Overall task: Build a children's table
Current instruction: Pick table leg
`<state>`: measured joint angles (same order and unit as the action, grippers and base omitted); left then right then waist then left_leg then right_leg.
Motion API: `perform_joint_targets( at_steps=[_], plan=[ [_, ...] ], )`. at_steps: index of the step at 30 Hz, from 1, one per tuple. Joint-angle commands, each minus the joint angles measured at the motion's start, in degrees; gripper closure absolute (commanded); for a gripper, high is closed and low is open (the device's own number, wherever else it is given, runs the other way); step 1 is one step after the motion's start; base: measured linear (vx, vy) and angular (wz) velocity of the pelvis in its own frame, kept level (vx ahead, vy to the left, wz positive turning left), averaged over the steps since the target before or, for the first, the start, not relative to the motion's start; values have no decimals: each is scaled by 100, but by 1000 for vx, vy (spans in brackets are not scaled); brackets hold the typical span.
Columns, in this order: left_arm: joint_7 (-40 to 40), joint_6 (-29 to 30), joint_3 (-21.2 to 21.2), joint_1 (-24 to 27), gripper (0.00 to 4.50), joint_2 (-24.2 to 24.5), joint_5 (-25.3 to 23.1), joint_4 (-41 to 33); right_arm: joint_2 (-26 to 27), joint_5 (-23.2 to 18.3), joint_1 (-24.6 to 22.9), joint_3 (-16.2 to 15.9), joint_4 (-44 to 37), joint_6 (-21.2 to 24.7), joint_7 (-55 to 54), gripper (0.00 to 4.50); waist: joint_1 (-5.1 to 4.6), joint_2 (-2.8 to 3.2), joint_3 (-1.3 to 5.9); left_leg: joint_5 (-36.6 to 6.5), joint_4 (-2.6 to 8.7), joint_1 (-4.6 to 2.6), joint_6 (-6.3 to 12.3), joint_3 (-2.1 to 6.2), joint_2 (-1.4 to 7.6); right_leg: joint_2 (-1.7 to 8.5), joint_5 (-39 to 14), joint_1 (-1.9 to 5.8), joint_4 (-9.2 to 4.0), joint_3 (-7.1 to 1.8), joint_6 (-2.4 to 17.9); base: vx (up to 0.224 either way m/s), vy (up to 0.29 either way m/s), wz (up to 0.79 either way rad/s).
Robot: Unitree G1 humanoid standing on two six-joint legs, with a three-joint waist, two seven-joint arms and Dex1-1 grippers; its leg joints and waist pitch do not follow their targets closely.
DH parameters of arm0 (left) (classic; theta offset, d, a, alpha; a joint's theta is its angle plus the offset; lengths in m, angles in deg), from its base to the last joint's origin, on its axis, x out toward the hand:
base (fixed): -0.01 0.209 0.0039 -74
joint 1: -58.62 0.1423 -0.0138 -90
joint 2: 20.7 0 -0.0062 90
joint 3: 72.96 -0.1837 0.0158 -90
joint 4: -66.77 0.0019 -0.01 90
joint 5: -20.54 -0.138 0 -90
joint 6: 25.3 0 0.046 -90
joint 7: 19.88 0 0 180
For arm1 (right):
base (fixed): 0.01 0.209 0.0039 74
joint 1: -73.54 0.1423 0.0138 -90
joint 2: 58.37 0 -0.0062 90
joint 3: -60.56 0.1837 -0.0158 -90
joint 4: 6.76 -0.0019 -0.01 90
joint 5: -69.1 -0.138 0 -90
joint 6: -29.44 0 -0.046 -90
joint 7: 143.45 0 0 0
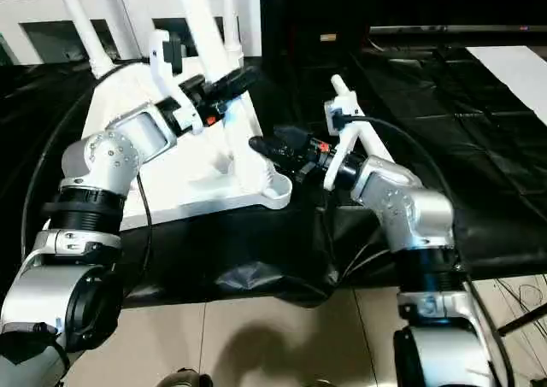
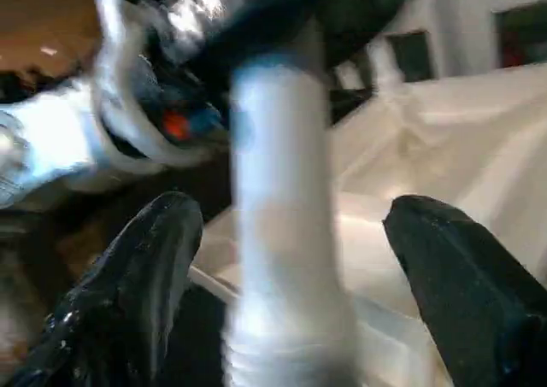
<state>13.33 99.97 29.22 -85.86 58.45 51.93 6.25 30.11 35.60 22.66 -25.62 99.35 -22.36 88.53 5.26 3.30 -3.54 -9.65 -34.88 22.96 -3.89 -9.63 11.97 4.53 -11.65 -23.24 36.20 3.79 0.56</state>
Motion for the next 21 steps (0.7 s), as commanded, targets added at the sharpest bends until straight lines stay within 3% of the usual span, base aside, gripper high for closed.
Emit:
perform_joint_targets(
  at_steps=[1, 2, 4, 7, 8, 10, 12, 14, 16, 17, 18, 21],
  plan=[
    [331, 132, -149, 93, 259, 32, 92, -256, -89, 17, 126, -132, 69, 147, 208, 67, 47, -160, 536, -1, 251, -86, 685, -30, 25, 275, 472, 413, -302, -190, 1560, 0, 0, 0],
    [531, 194, -234, 147, 259, 51, 145, -351, -93, 41, 157, -171, 117, 185, 277, 67, 53, -154, 537, 13, 251, -87, 674, -27, 29, 278, 460, 412, -295, -189, 1573, 0, 0, 0],
    [1189, 385, -536, 339, 259, 153, 307, -715, -64, 27, 253, -222, 243, 308, 460, 67, 70, -199, 533, 52, 260, -80, 663, -33, 42, 289, 405, 408, -281, -188, 1601, 0, 0, 0],
    [1771, 662, -689, 497, 259, 257, 624, -1088, -65, -145, 326, -271, 289, 414, 949, 67, 81, -177, 541, 45, 248, -95, 676, -43, 56, 264, 514, 375, -266, -185, 1664, 0, 0, 0],
    [1797, 671, -698, 502, 259, 264, 635, -1105, -69, -155, 330, -277, 290, 424, 982, 96, 83, -177, 544, 18, 244, -96, 674, -43, 56, 265, 536, 381, -259, -185, 1667, 0, 0, 0],
    [2259, 859, -689, 579, 259, 332, 985, -1383, -268, -170, 279, -538, 261, 501, 1482, 103, 113, -101, 537, -118, 244, -111, 631, -36, 57, 275, 404, 376, -268, -182, 1663, 0, 0, 0],
    [2494, 1028, -597, 583, 259, 350, 1273, -1505, -444, -164, 197, -763, 174, 550, 1762, 108, 112, -134, 525, -180, 249, -100, 609, -44, 60, 261, 396, 385, -283, -188, 1652, 0, 0, 0],
    [2615, 1151, -520, 545, 260, 333, 1425, -1546, -593, -191, 116, -943, 9, 625, 2016, 141, 149, -108, 523, -245, 251, -119, 559, -37, 62, 256, 347, 370, -285, -190, 1641, 0, 0, 0],
    [2735, 1202, -478, 537, 260, 318, 1552, -1589, -652, -199, 77, -1010, -95, 690, 2142, 148, 158, -137, 506, -380, 266, -106, 482, -33, 57, 264, 152, 376, -308, -191, 1593, 0, 0, 0],
    [2768, 1205, -470, 549, 260, 306, 1595, -1617, -671, -194, 54, -1026, -133, 716, 2188, 174, 158, -136, 504, -418, 270, -107, 456, -30, 56, 264, 70, 381, -312, -190, 1572, 0, 0, 0],
    [2780, 1206, -471, 561, 260, 297, 1615, -1639, -682, -192, 37, -1031, -155, 728, 2214, 174, 155, -183, 500, -446, 277, -103, 436, -36, 56, 265, -4, 385, -324, -193, 1549, 0, 0, 0],
    [2777, 1183, -468, 610, 260, 309, 1611, -1661, -695, -121, -18, -1139, -190, 748, 2352, 203, 147, -197, 480, -564, 280, -103, 330, -37, 51, 280, -437, 371, -355, -202, 1415, 0, 0, 0]
  ],
)
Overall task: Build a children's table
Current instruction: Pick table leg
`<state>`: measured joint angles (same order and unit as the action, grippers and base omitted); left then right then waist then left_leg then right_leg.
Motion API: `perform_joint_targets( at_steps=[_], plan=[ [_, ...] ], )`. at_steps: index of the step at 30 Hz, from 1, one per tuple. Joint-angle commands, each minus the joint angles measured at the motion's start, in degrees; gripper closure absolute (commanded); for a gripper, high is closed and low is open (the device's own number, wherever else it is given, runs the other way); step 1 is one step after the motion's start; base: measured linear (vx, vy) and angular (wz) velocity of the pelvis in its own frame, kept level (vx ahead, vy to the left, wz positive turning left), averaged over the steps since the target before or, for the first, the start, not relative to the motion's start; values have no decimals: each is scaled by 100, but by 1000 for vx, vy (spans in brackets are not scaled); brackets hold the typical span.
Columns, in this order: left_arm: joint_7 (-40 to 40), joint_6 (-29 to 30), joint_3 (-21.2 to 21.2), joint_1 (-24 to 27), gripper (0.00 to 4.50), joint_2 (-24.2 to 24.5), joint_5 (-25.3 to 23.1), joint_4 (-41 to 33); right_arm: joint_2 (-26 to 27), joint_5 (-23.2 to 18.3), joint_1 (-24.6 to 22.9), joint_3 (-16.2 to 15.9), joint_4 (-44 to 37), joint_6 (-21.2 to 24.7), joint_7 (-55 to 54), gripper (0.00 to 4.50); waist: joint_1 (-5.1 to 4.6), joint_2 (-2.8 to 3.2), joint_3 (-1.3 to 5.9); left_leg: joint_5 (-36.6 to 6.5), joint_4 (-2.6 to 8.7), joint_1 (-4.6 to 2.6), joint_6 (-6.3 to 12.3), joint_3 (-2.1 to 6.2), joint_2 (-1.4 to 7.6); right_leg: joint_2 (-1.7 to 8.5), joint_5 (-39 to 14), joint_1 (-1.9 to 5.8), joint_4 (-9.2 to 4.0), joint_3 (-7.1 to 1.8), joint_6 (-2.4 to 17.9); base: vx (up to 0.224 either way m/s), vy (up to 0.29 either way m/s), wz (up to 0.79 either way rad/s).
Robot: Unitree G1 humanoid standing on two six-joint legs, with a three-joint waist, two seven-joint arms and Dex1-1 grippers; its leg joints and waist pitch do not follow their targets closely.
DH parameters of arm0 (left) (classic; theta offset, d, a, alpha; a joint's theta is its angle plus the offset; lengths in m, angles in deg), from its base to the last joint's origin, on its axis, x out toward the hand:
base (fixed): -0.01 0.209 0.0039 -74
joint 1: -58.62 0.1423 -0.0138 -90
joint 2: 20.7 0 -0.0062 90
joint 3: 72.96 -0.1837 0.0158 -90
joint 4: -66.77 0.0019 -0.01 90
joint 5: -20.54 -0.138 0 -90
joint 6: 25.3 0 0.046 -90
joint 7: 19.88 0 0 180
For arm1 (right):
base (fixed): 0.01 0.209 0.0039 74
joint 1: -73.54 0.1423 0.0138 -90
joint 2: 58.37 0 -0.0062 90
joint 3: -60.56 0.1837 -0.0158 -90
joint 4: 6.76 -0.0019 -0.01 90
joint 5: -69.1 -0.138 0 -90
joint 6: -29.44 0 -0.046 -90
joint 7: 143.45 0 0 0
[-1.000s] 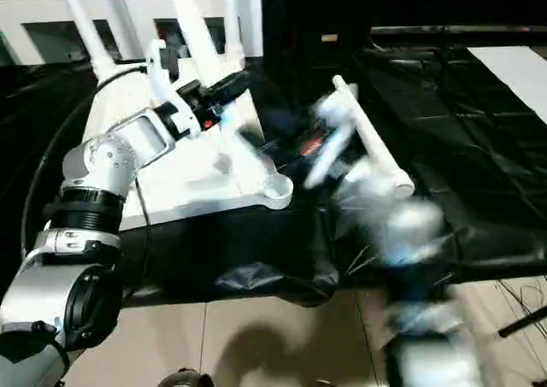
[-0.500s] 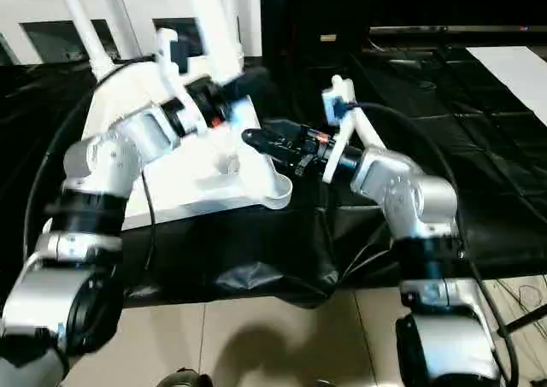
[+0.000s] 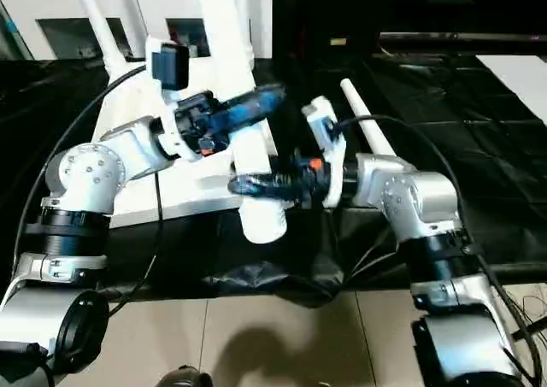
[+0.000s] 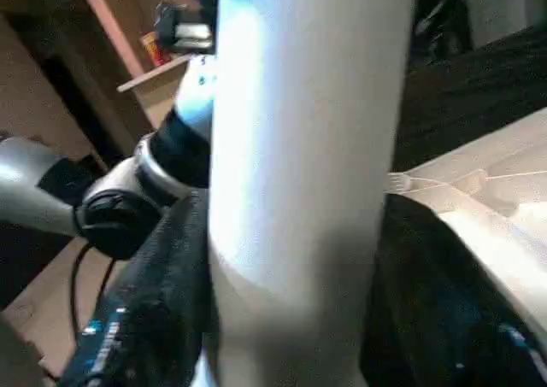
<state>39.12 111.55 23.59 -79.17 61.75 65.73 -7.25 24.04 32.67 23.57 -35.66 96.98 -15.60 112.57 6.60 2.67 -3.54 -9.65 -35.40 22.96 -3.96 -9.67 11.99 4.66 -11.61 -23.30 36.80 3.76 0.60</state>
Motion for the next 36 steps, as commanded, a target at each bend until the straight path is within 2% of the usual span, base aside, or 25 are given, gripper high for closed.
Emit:
perform_joint_targets(
  at_steps=[1, 2, 6, 8, 10, 11, 13, 14, 15, 16, 19, 21, 22, 23, 25, 28, 30, 31, 32, 33, 34, 35, 36],
  plan=[
    [198, 37, 110, -45, 260, -15, 249, -320, -73, 192, -106, -171, 63, 61, -58, 203, 15, -124, 483, -547, 333, -105, 313, -30, 52, 274, -517, 375, -421, -205, 1373, 0, 0, 0],
    [197, 40, 114, -41, 261, -13, 253, -323, -69, 197, -105, -181, 67, 58, -60, 224, 7, -138, 481, -538, 335, -107, 306, -32, 53, 269, -533, 368, -423, -205, 1359, 0, 0, 0],
    [205, 69, 105, 41, 261, 27, 290, -383, -3, 239, -85, -238, 126, -2, -222, 250, -16, -144, 482, -513, 336, -95, 272, -29, 51, 267, -609, 367, -424, -207, 1286, 0, 0, 0],
    [66, 9, 60, 53, 261, 28, 160, -355, 44, 273, -97, -202, 129, -47, -329, 257, -16, -130, 484, -474, 335, -102, 283, -27, 50, 261, -554, 352, -419, -208, 1284, 0, 0, 0],
    [-162, -6, 29, 29, 192, 40, 33, -295, 98, 339, -114, -156, 127, -103, -421, 258, -15, -125, 490, -445, 333, -96, 278, -24, 48, 260, -467, 356, -405, -206, 1290, 0, 0, 0],
    [-400, -163, 4, -18, 192, 27, -183, -177, 169, 418, -98, -93, 198, -219, -611, 259, -16, -104, 489, -454, 333, -99, 277, -21, 46, 259, -462, 352, -407, -205, 1294, 0, 0, 0],
    [-992, -667, -73, -118, 189, 3, -764, 122, 336, 624, -38, 31, 395, -511, -1103, 259, -34, -118, 488, -458, 338, -106, 212, -18, 50, 264, -461, 340, -423, -210, 1252, 0, 0, 0],
    [-1409, -957, -99, -174, 179, -20, -1106, 294, 427, 732, -6, 92, 488, -679, -1398, 260, -46, -67, 484, -507, 339, -104, 160, -14, 44, 264, -516, 337, -442, -211, 1211, 0, 0, 0],
    [-1702, -1123, -106, -209, 163, -33, -1319, 408, 495, 822, 13, 130, 548, -822, -1630, 260, -47, -70, 495, -572, 343, -122, 91, -5, 46, 264, -566, 343, -451, -206, 1139, 0, 0, 0],
    [-2268, -1177, 5, -260, 154, -77, -1504, 539, 648, 1001, 25, 202, 626, -1103, -2125, 261, -58, -68, 497, -564, 349, -109, 25, 0, 43, 268, -520, 358, -428, -204, 1110, 0, 0, 0],
    [-2529, -1152, 73, -277, 150, -97, -1553, 564, 713, 1074, 16, 229, 631, -1236, -2339, 261, -70, -73, 507, -514, 349, -103, 14, -1, 26, 261, -380, 376, -414, -195, 1122, 0, 0, 0],
    [-2602, -1009, 114, -287, 150, -117, -1484, 540, 739, 1065, -18, 224, 532, -1193, -2370, 261, -72, -47, 520, -420, 333, -92, 108, -5, 19, 245, -41, 381, -383, -194, 1236, 0, 0, 0],
    [-2642, -954, 130, -292, 183, -127, -1459, 530, 741, 1105, -37, 185, 488, -1190, -2393, 261, -70, -52, 524, -385, 330, -95, 158, -3, 22, 244, 110, 379, -368, -192, 1299, 0, 0, 0],
    [-2730, -848, 174, -310, 183, -183, -1381, 535, 764, 1247, -97, 93, 411, -1269, -2440, 261, -72, -31, 521, -382, 328, -89, 174, -1, 19, 245, 148, 380, -366, -188, 1326, 0, 0, 0],
    [-2728, -828, 198, -325, 188, -250, -1333, 561, 794, 1344, -124, 45, 401, -1343, -2492, 261, -75, -38, 522, -434, 325, -93, 199, -8, 17, 252, 172, 386, -375, -187, 1384, 0, 0, 0],
    [-2738, -846, 184, -348, 229, -327, -1325, 596, 822, 1452, -139, -5, 426, -1471, -2587, 261, -93, -45, 506, -584, 335, -97, 198, -8, 18, 257, -34, 389, -406, -186, 1381, 0, 0, 0],
    [-2766, -902, 155, -355, 228, -336, -1354, 575, 828, 1555, -134, -40, 457, -1627, -2687, 261, -109, -63, 498, -640, 341, -101, 181, -11, 23, 259, -171, 386, -421, -190, 1358, 0, 0, 0],
    [-2789, -909, 167, -366, 234, -336, -1334, 560, 825, 1595, -127, -72, 472, -1725, -2706, 261, -113, -61, 499, -638, 345, -104, 177, -8, 27, 260, -208, 383, -419, -191, 1347, 0, 0, 0],
    [-2761, -901, 163, -373, 259, -322, -1313, 535, 812, 1569, -133, -89, 443, -1760, -2636, 261, -120, -57, 493, -656, 345, -101, 175, -9, 25, 259, -237, 382, -421, -190, 1341, 0, 0, 0],
    [-2683, -870, 128, -372, 259, -292, -1299, 494, 810, 1525, -141, -77, 403, -1750, -2559, 261, -129, -72, 497, -641, 344, -104, 188, -11, 25, 255, -227, 385, -420, -194, 1337, 0, 0, 0],
    [-2453, -899, -15, -347, 259, -212, -1345, 394, 812, 1406, -110, -11, 386, -1642, -2440, 226, -133, -85, 497, -596, 345, -95, 231, -8, 23, 258, -193, 391, -410, -193, 1350, 0, 0, 0],
    [-2300, -930, -114, -331, 262, -161, -1384, 336, 798, 1317, -80, 29, 383, -1521, -2351, 205, -137, -125, 498, -568, 347, -91, 258, -13, 22, 255, -184, 395, -414, -193, 1345, 0, 0, 0],
    [-2137, -914, -208, -310, 265, -111, -1390, 271, 773, 1255, -66, 47, 372, -1421, -2262, 191, -141, -112, 499, -513, 341, -86, 290, -13, 28, 259, -128, 388, -396, -198, 1366, 0, 0, 0]
  ],
)
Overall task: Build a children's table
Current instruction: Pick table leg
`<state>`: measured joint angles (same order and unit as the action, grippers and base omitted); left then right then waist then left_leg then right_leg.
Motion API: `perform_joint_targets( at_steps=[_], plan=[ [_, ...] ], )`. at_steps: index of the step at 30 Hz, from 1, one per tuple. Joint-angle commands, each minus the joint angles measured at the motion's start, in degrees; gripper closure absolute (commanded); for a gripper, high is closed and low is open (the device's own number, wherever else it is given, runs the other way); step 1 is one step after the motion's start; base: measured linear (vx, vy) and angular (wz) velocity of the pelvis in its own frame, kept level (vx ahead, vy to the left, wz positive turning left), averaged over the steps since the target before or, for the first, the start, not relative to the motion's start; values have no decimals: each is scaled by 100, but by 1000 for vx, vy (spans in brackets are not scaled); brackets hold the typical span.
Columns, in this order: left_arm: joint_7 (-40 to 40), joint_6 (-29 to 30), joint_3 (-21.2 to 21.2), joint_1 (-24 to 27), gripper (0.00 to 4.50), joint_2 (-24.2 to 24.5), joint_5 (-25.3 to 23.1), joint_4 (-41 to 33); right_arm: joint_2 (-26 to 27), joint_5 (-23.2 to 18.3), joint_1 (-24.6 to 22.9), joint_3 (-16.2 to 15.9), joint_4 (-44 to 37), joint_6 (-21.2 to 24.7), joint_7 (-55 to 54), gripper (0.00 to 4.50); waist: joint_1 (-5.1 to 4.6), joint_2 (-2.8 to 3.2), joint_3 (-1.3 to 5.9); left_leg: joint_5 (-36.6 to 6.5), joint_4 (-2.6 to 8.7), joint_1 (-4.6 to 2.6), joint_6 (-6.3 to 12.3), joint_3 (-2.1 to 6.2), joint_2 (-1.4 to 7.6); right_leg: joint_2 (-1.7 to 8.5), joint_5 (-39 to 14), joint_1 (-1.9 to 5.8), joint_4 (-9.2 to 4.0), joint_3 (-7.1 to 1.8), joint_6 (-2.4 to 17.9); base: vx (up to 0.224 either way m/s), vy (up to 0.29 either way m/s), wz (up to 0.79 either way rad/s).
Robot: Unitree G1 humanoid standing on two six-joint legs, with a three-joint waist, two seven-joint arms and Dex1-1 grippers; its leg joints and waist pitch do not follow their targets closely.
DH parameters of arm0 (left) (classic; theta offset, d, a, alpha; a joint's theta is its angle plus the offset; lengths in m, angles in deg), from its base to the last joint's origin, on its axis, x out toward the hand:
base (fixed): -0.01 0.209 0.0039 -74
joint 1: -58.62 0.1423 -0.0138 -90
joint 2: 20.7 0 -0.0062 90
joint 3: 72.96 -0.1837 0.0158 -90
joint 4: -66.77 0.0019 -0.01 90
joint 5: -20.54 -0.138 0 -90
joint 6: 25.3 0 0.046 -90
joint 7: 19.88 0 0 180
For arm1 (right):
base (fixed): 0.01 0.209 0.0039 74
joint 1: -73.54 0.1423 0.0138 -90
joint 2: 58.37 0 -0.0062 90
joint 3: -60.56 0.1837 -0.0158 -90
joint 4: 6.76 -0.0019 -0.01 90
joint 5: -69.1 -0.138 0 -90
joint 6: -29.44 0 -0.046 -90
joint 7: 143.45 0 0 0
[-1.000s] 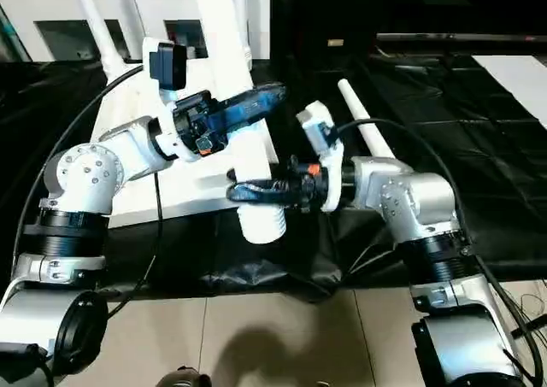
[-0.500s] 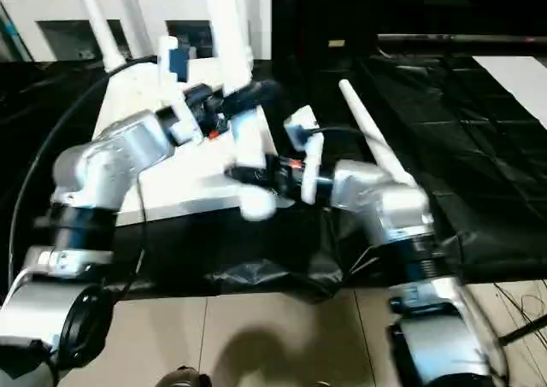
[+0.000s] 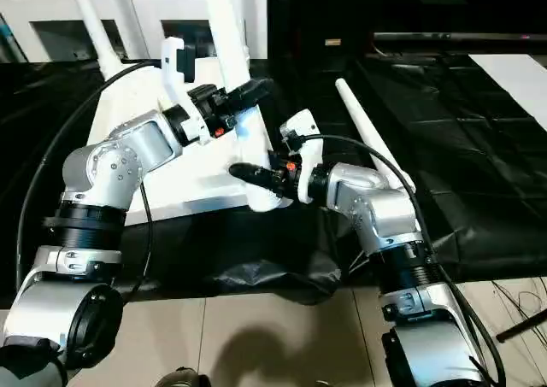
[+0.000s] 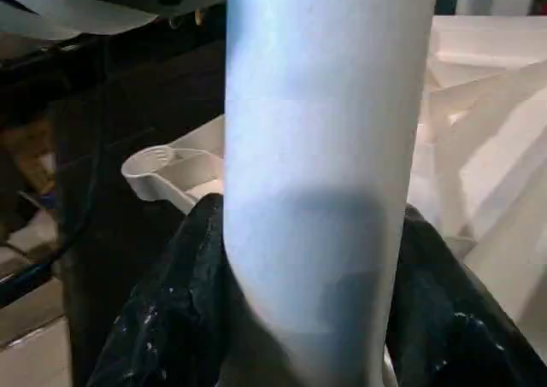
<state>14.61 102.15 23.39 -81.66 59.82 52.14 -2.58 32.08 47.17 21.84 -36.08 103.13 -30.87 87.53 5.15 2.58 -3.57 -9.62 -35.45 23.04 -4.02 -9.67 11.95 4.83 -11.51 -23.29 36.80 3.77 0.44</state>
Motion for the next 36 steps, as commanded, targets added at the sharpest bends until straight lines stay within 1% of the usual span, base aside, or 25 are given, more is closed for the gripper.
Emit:
perform_joint_targets(
  at_steps=[1, 2, 3, 4, 5, 6, 7, 8, 10, 12, 14, 15, 16, 18, 21, 24, 25, 28, 31, 33, 35, 36],
  plan=[
    [515, 47, -321, -45, 267, 172, -75, -252, -112, -260, 140, 81, -241, 244, 433, 191, 10, -129, 504, -510, 346, -105, 357, -17, 31, 245, -155, 392, -405, -196, 1397, 0, 0, 0],
    [515, 47, -321, -45, 267, 172, -75, -252, -112, -260, 140, 81, -241, 244, 433, 182, 16, -113, 501, -495, 345, -97, 372, -11, 36, 245, -150, 394, -389, -197, 1408, 0, 0, 0],
    [594, 47, -374, -50, 267, 221, -113, -249, -186, -216, 148, 14, -242, 228, 573, 182, 15, -101, 498, -451, 337, -99, 384, -19, 42, 245, -96, 380, -388, -202, 1411, 0, 0, 0],
    [694, 22, -420, -56, 267, 263, -136, -244, -241, -128, 158, -69, -230, 138, 648, 171, 15, -144, 500, -444, 339, -99, 399, -24, 44, 249, -86, 384, -387, -201, 1420, 0, 0, 0],
    [750, -13, -441, -62, 267, 287, -153, -239, -289, -32, 167, -142, -215, 50, 673, 158, 22, -135, 495, -428, 336, -97, 398, -24, 39, 249, -105, 380, -384, -200, 1419, 0, 0, 0],
    [793, 26, -427, -67, 267, 300, -109, -259, -350, 23, 173, -212, -204, 39, 736, 144, 22, -146, 488, -433, 335, -95, 385, -30, 36, 251, -183, 379, -394, -201, 1395, 0, 0, 0],
    [822, 46, -421, -72, 267, 317, -78, -298, -437, 54, 184, -291, -189, 48, 873, 144, 28, -146, 485, -458, 335, -98, 370, -33, 35, 256, -260, 381, -400, -202, 1388, 0, 0, 0],
    [824, 49, -420, -73, 267, 319, -75, -306, -452, 54, 186, -303, -186, 56, 901, 142, 28, -151, 485, -459, 337, -99, 359, -32, 39, 255, -279, 380, -400, -203, 1380, 0, 0, 0],
    [891, 73, -441, -66, 267, 347, -45, -340, -496, 42, 210, -349, -154, 86, 1031, 142, 28, -174, 481, -471, 340, -96, 355, -30, 42, 259, -288, 380, -391, -203, 1382, 0, 0, 0],
    [977, 106, -475, -41, 267, 379, -5, -391, -530, 22, 224, -392, -147, 142, 1154, 142, 28, -163, 480, -484, 342, -101, 346, -30, 46, 263, -321, 370, -397, -205, 1378, 0, 0, 0],
    [1054, 118, -508, -17, 267, 411, 9, -443, -582, 3, 226, -451, -173, 211, 1317, 142, 27, -199, 479, -473, 346, -106, 356, -32, 51, 254, -255, 367, -389, -202, 1412, 0, 0, 0],
    [1097, 123, -514, -8, 267, 429, 13, -460, -612, -1, 228, -483, -186, 236, 1418, 142, 28, -200, 478, -477, 345, -108, 357, -32, 51, 255, -243, 368, -384, -204, 1420, 0, 0, 0],
    [1129, 123, -515, -4, 267, 439, 18, -468, -625, 3, 231, -496, -186, 230, 1469, 142, 29, -213, 481, -469, 344, -107, 364, -34, 54, 258, -216, 369, -383, -206, 1425, 0, 0, 0],
    [1272, 116, -572, 17, 267, 489, 18, -520, -627, 8, 254, -485, -153, 215, 1485, 142, 28, -209, 476, -483, 350, -106, 357, -31, 57, 261, -232, 365, -382, -204, 1436, 0, 0, 0],
    [1369, 147, -609, 36, 267, 517, 32, -569, -617, -12, 302, -446, -78, 207, 1488, 142, 27, -223, 477, -487, 348, -109, 343, -32, 56, 264, -226, 368, -376, -205, 1456, 0, 0, 0],
    [1421, 163, -657, 51, 267, 533, 17, -600, -598, -52, 349, -395, -20, 230, 1503, 142, 25, -225, 469, -517, 349, -111, 334, -37, 52, 262, -301, 363, -386, -210, 1436, 0, 0, 0],
    [1446, 148, -685, 56, 267, 534, 3, -606, -585, -81, 372, -367, 4, 258, 1551, 142, 31, -213, 473, -515, 347, -114, 321, -38, 53, 261, -290, 361, -388, -210, 1429, 0, 0, 0],
    [1491, 150, -710, 48, 267, 531, 11, -633, -556, -130, 376, -325, 33, 295, 1616, 142, 31, -220, 481, -513, 347, -113, 325, -35, 53, 258, -223, 368, -378, -206, 1445, 0, 0, 0],
    [1520, 148, -717, 43, 267, 522, -5, -640, -562, -96, 358, -351, 70, 293, 1660, 142, 33, -217, 482, -499, 344, -112, 321, -37, 50, 261, -211, 368, -378, -206, 1463, 0, 0, 0],
    [1529, 146, -715, 33, 267, 522, -16, -630, -564, -90, 356, -355, 83, 309, 1667, 169, 32, -221, 483, -489, 345, -109, 322, -34, 50, 259, -196, 372, -373, -205, 1454, 0, 0, 0],
    [1544, 145, -725, 27, 267, 528, -11, -628, -561, -92, 359, -361, 117, 317, 1658, 169, 32, -216, 484, -491, 344, -110, 326, -35, 50, 262, -202, 371, -375, -204, 1455, 0, 0, 0],
    [1544, 145, -725, 27, 267, 528, -11, -628, -561, -92, 359, -361, 117, 317, 1658, 187, 32, -215, 481, -494, 346, -110, 324, -34, 51, 262, -207, 370, -377, -204, 1456, 0, 0, 0]
  ],
)
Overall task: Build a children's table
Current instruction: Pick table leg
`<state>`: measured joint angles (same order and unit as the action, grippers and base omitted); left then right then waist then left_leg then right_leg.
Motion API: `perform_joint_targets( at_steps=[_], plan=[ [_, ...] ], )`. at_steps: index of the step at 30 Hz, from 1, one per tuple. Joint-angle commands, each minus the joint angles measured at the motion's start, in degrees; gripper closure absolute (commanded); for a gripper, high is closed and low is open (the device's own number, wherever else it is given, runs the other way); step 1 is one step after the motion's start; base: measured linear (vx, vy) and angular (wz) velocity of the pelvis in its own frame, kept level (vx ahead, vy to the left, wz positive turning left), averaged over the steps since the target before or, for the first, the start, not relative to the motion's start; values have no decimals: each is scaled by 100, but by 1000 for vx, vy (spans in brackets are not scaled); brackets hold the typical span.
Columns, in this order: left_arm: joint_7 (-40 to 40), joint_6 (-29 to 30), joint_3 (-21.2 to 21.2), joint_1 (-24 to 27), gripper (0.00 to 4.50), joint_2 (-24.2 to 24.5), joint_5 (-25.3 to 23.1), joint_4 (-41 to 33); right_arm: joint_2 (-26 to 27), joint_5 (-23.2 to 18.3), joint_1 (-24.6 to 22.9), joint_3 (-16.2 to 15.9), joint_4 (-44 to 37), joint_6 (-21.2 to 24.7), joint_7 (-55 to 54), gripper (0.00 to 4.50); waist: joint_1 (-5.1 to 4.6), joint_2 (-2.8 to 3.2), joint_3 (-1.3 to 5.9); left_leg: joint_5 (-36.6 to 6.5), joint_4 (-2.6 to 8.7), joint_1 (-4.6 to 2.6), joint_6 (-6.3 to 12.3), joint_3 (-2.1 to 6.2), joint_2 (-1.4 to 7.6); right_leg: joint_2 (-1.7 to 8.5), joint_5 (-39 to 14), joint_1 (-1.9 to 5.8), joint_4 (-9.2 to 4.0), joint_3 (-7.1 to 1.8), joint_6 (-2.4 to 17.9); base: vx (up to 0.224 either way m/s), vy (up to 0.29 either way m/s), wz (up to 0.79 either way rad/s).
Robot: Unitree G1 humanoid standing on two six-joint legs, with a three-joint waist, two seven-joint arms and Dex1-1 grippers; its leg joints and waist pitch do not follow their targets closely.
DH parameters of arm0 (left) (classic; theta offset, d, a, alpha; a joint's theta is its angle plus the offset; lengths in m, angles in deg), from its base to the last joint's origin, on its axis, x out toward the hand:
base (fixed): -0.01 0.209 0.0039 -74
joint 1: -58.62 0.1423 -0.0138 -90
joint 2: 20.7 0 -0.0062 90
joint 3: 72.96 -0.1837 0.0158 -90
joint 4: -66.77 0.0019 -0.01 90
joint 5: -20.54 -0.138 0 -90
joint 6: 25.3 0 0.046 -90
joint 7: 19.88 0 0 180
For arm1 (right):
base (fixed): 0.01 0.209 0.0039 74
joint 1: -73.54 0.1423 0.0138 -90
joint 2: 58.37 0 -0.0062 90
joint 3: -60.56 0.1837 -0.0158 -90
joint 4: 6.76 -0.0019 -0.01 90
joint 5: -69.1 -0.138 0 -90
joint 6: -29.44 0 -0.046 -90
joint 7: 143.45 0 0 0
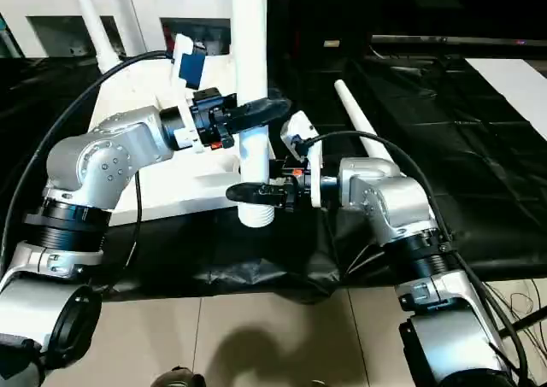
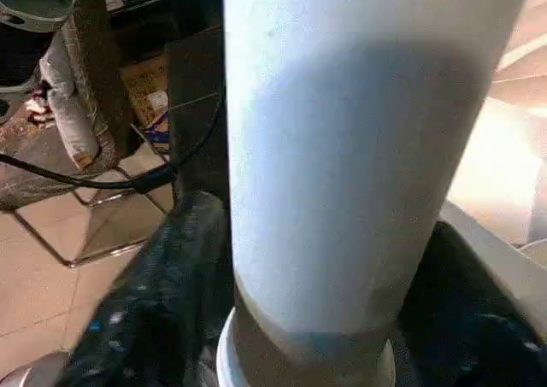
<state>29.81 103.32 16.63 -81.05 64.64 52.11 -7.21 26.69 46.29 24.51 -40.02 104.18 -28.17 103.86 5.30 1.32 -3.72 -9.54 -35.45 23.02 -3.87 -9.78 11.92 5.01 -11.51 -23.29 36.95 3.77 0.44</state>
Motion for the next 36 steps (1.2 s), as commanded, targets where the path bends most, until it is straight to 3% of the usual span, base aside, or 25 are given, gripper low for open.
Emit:
perform_joint_targets(
  at_steps=[1, 6, 21, 22, 25, 26, 28, 30, 31, 33, 35, 36],
  plan=[
    [30, 27, -55, -35, 267, 48, -3, -167, -20, -4, 95, 34, 27, 50, 20, 200, 18, -88, 499, -513, 347, -112, 301, -23, 56, 243, -213, 369, -390, -204, 1461, 0, 0, 0],
    [149, 98, -130, 18, 267, 74, 27, -280, 64, -60, 107, 87, 106, 106, 27, 251, 15, -85, 501, -506, 346, -105, 304, -21, 55, 244, -176, 371, -380, -203, 1477, 0, 0, 0],
    [83, 59, -110, 87, 267, 41, 15, -336, 77, -101, 54, 151, 108, 99, 37, 261, 13, -83, 496, -522, 349, -106, 279, -21, 56, 245, -239, 371, -389, -203, 1447, 0, 0, 0],
    [-159, -80, -82, 76, 211, -4, -123, -294, 74, -103, 47, 169, 106, 99, 36, 261, 13, -85, 501, -520, 346, -109, 281, -22, 57, 242, -205, 372, -389, -206, 1447, 0, 0, 0],
    [-153, -1, -32, 65, 197, -14, -48, -279, 81, -115, 46, 206, 110, 91, 19, 261, 20, -83, 500, -496, 344, -101, 297, -22, 50, 243, -178, 378, -387, -204, 1453, 0, 0, 0],
    [-152, 45, 58, 64, 163, -53, 54, -251, 104, -142, 49, 274, 115, 89, -26, 262, 19, -84, 502, -493, 344, -103, 293, -24, 51, 246, -169, 376, -386, -203, 1466, 0, 0, 0],
    [-133, 32, 162, 75, 153, -108, 165, -226, 135, -183, 48, 348, 107, 89, -73, 262, 16, -83, 503, -503, 343, -102, 301, -24, 48, 243, -161, 377, -386, -200, 1482, 0, 0, 0],
    [-443, -505, 803, 70, 150, -521, 550, -5, 254, -370, 2, 642, 31, 79, -307, 262, 39, -80, 513, -488, 335, -102, 310, -22, 47, 256, -83, 388, -390, -199, 1538, 0, 0, 0],
    [-443, -505, 803, 70, 150, -521, 550, -5, 254, -370, 2, 642, 31, 79, -307, 262, 38, -94, 506, -486, 333, -86, 326, -23, 39, 252, -47, 395, -392, -196, 1562, 0, 0, 0],
    [-703, -852, 1419, 78, 150, -868, 1052, 156, 330, -566, -103, 870, -170, 71, -437, 262, 40, -68, 506, -505, 332, -91, 343, -25, 38, 248, -56, 387, -393, -198, 1553, 0, 0, 0],
    [-1017, -962, 2079, 39, 150, -1144, 1731, 325, 391, -743, -225, 1097, -424, 56, -591, 262, 55, -80, 521, -543, 322, -89, 371, -25, 34, 246, 41, 406, -390, -192, 1596, 0, 0, 0],
    [-1017, -962, 2079, 39, 150, -1144, 1731, 325, 391, -743, -225, 1097, -424, 56, -591, 262, 59, -48, 517, -557, 325, -92, 390, -20, 37, 236, 61, 393, -397, -189, 1585, 0, 0, 0]
  ],
)
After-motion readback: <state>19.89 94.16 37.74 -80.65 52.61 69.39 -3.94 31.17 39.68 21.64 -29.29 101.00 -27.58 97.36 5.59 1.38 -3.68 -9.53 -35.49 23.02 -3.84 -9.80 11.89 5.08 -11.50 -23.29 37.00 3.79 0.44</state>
